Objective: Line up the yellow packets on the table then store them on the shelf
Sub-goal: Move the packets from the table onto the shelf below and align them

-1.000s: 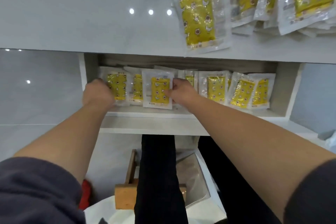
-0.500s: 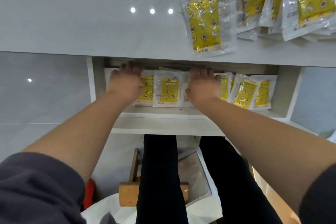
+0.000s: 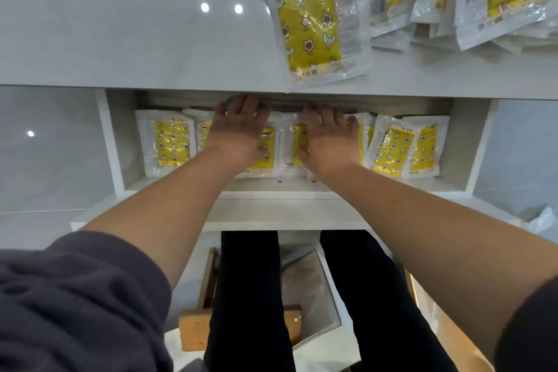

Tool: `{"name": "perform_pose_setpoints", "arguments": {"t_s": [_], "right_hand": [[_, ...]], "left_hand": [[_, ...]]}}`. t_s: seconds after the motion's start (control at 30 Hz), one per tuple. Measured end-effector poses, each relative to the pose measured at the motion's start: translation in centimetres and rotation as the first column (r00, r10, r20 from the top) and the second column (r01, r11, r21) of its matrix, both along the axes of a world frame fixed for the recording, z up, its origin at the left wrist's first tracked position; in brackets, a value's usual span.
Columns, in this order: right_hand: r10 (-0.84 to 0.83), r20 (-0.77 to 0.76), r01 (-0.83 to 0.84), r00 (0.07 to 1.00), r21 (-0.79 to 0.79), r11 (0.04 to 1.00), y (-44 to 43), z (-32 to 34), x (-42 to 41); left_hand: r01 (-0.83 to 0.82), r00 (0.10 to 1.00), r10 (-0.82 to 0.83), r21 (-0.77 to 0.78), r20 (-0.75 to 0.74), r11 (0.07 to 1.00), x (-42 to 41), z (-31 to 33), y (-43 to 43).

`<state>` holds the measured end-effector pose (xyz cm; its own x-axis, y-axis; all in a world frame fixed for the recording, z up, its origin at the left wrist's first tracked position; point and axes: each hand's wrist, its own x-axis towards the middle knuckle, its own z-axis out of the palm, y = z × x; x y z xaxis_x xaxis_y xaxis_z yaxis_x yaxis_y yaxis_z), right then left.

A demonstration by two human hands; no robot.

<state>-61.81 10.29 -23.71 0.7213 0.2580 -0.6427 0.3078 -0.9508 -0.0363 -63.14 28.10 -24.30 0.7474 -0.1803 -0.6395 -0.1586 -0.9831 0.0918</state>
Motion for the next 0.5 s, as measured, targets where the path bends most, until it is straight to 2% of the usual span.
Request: {"name": "perform_pose_setpoints", "arguments": {"t_s": [0.17, 0.27, 0.4, 0.5], "right_hand": [[0.026, -0.056, -0.022, 0.998, 0.065, 0.998, -0.5, 0.2, 0.4], [-0.048, -0.096, 0.062, 0.994, 0.146, 0.987, -2.1, 0.9, 1.9], [-0.141, -0.018, 0.142, 0.99, 0.044, 0.989, -6.6, 1.9, 3.4], [-0.171, -0.053, 0.171, 0.984, 0.003, 0.985, -11.3, 1.9, 3.9]], "left_hand": [[-0.029, 0.996, 0.036, 0.077, -0.079, 0.997, -0.2, 0.7, -0.1], [-0.071, 0.991, 0.082, 0.107, -0.103, 0.992, 0.3, 1.3, -1.1], [-0.038, 0.997, 0.038, 0.005, -0.065, 0.999, 1.2, 2.0, -5.0], [-0.028, 1.0, 0.026, -0.104, -0.017, 0.994, 1.8, 1.6, -9.1]]}}
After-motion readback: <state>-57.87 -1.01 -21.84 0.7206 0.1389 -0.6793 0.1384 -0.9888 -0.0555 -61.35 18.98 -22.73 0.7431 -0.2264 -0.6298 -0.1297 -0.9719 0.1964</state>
